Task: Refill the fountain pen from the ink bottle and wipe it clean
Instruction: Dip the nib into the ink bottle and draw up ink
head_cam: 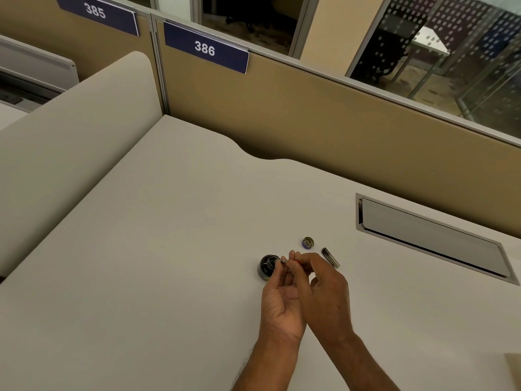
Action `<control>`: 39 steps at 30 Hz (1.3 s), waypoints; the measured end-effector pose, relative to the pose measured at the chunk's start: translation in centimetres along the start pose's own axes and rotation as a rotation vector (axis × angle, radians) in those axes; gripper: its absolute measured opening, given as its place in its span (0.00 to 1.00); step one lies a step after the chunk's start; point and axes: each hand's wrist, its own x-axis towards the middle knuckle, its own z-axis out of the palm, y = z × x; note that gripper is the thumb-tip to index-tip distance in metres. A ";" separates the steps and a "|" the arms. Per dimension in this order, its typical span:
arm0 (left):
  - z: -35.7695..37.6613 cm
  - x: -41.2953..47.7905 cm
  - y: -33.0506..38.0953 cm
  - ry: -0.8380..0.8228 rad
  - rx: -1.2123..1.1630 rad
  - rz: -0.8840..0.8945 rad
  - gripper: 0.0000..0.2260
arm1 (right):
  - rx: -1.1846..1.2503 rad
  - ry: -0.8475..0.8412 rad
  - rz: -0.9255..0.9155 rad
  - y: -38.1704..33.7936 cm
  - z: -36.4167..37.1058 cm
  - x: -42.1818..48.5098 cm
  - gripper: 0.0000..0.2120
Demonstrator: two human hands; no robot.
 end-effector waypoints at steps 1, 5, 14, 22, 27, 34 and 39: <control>0.0 0.0 0.0 -0.002 0.010 -0.008 0.13 | 0.002 0.002 -0.003 0.0 0.0 0.0 0.06; 0.2 0.1 0.0 0.025 0.058 0.014 0.10 | -0.019 -0.008 -0.040 0.3 -0.1 -0.2 0.09; 0.1 0.2 -0.1 0.012 0.065 0.016 0.13 | -0.016 -0.009 -0.019 0.0 0.1 0.1 0.05; 0.2 0.3 0.0 0.027 0.020 0.015 0.12 | -0.035 0.002 -0.037 0.3 0.3 0.1 0.05; 0.1 0.1 0.1 0.023 0.049 -0.012 0.14 | -0.040 0.012 -0.047 0.2 0.2 0.1 0.07; 0.2 0.2 -0.1 0.010 -0.035 -0.004 0.13 | -0.030 0.020 -0.041 0.2 0.2 0.1 0.04; 0.3 0.1 0.0 0.012 -0.034 0.002 0.12 | -0.001 0.018 -0.023 -0.1 0.1 0.1 0.02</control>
